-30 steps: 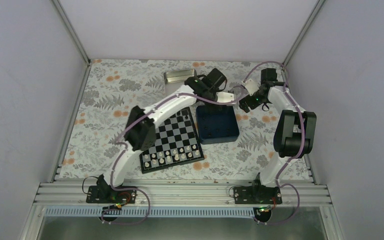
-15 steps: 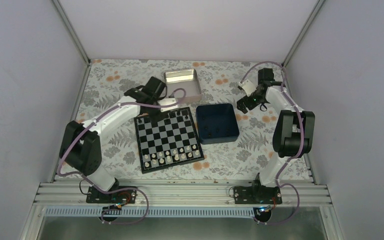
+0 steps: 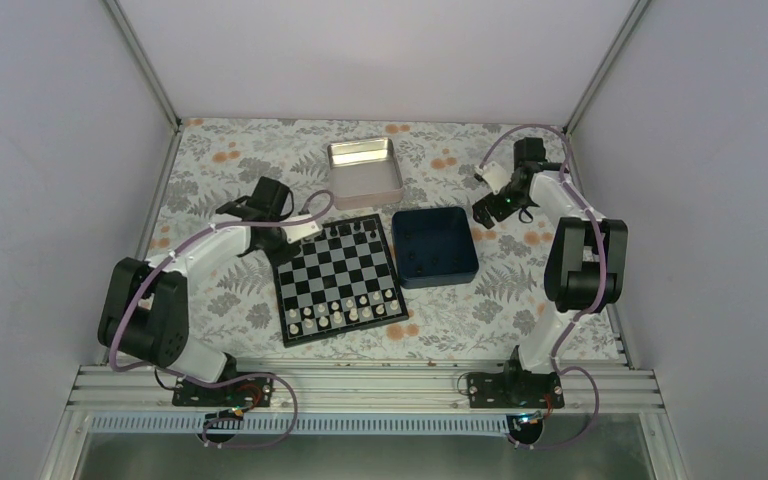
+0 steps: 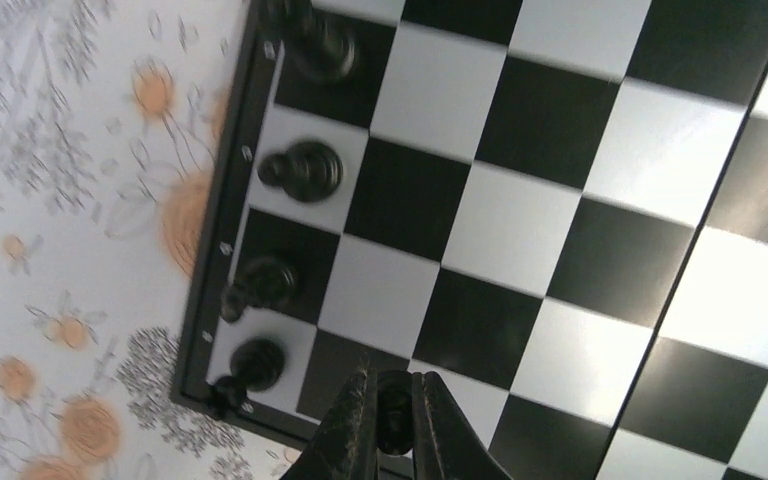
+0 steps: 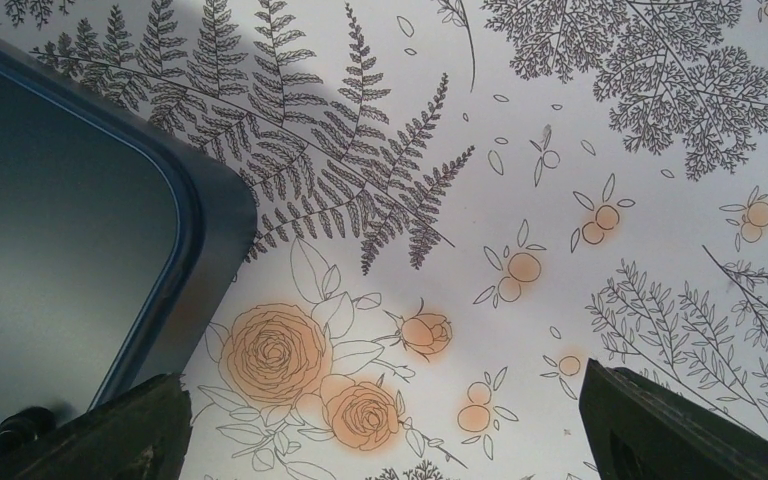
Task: Set up the chess pieces on the board
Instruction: Place the chess piece on the chessboard.
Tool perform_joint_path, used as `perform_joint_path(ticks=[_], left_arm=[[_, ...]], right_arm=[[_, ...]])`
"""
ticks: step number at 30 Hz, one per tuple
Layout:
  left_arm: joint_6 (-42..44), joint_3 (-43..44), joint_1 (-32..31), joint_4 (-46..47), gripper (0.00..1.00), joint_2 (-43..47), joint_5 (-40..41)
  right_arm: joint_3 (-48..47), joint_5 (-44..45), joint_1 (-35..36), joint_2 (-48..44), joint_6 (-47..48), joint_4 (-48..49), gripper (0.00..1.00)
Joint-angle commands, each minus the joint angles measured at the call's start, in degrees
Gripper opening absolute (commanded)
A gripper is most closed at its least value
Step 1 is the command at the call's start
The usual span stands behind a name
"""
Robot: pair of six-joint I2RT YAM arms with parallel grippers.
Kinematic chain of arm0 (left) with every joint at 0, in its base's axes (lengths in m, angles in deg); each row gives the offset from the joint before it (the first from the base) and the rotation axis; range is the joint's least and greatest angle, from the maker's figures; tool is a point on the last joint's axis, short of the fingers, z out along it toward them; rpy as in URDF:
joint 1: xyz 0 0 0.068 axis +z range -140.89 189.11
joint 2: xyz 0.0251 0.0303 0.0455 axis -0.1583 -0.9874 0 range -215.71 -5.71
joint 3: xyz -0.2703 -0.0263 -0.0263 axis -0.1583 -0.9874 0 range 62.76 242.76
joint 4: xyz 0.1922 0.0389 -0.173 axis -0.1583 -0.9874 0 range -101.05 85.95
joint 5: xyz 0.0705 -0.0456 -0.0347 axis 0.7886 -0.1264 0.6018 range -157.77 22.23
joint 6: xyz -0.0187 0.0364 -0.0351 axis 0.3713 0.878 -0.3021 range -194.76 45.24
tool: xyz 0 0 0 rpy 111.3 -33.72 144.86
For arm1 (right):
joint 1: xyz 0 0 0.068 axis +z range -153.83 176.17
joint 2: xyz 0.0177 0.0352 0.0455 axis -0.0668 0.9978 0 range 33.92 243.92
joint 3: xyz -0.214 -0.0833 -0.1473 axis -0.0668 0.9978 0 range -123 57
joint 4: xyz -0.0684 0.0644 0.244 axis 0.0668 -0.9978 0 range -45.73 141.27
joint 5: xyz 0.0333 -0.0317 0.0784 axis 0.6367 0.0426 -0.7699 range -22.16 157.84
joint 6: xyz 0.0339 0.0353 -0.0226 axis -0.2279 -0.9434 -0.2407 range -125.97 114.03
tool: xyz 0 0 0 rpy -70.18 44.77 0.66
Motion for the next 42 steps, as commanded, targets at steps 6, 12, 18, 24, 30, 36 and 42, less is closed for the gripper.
perform_joint_path(ticks=[6,12,18,24,30,36,42], left_arm=[[1.75,-4.42,3.51,4.75,0.07,-0.98,-1.96],[1.78,-4.96,4.53,6.1,0.07,-2.12,-2.49],[2.07,-5.54,5.96,7.27,0.07,-2.67,-2.88],[2.15,-5.33,6.55,7.91,0.07,-3.52,-3.19],[2.29,-4.93,6.63,7.61,0.08,-4.22,-3.91],[2.63,-4.94,6.91,7.1,0.1,-4.38,-3.89],[2.68,-4.37,6.92,6.56,0.19,-4.11,-2.97]], right_arm=[[-1.56,-0.09,0.48,1.28,-0.08,-0.32,1.0],[-1.26,0.31,0.47,1.45,-0.22,-0.22,1.0],[-1.22,0.41,0.49,1.68,-0.23,-0.12,1.0],[-1.04,0.85,0.53,1.68,-0.27,-0.13,1.0],[-0.9,1.09,0.45,1.75,-0.23,-0.1,1.0],[-0.77,1.17,0.51,2.02,-0.1,-0.06,1.0],[-0.45,1.06,0.45,2.02,-0.04,-0.09,1.0]])
